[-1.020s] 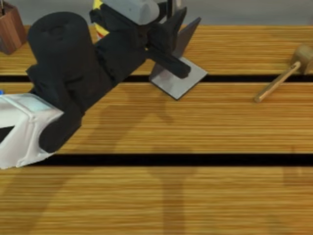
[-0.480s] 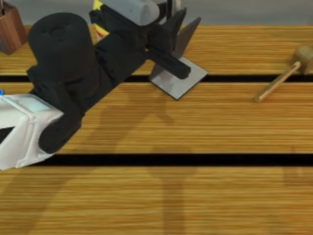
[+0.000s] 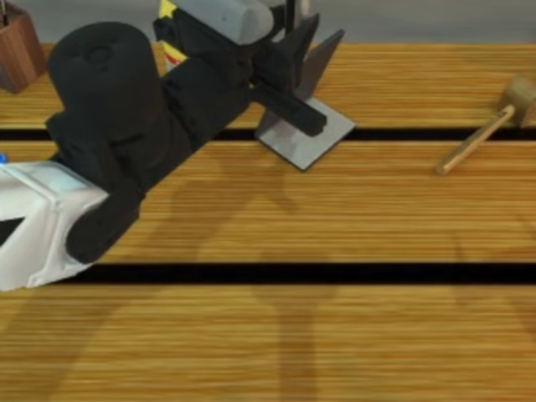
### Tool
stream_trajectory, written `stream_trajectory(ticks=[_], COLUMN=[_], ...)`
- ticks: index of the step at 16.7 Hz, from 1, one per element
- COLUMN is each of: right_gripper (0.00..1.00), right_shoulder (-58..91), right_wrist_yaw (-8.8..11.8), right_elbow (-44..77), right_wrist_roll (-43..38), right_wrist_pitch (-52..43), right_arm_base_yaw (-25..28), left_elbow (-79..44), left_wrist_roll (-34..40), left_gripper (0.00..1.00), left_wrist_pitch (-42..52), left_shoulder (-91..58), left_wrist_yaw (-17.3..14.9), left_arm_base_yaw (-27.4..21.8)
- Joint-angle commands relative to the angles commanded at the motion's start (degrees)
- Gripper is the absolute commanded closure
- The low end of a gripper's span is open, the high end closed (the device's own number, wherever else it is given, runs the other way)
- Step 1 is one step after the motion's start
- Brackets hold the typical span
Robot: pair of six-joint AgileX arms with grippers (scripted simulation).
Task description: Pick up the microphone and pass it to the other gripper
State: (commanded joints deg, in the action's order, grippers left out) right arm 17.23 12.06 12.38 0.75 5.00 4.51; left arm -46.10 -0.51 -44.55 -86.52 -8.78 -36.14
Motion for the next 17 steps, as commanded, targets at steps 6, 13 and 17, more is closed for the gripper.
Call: stream_trajectory(ticks=[6,13,17], right_gripper=[0.00,0.00,0.00], right_shoulder=[29.8,56.2,60.2], right_wrist_yaw=[17.0,32.6,35.2], right_elbow=[19.9,37.5,39.9], right_wrist_roll=[0.6,1.5,1.5], right_wrist_pitch=[9.3,17.1,18.0], right_arm_base_yaw=[6.1,11.8,12.7], left_elbow=[0.0,0.0,0.0], left_wrist_roll=[0.0,0.0,0.0], left_gripper=[1.00,1.00,1.00], left_wrist_pitch=[0.0,0.0,0.0], left_shoulder=[0.0,0.0,0.0], left_wrist_yaw=[0.0,0.0,0.0], left_arm_base_yaw=[0.0,0.0,0.0])
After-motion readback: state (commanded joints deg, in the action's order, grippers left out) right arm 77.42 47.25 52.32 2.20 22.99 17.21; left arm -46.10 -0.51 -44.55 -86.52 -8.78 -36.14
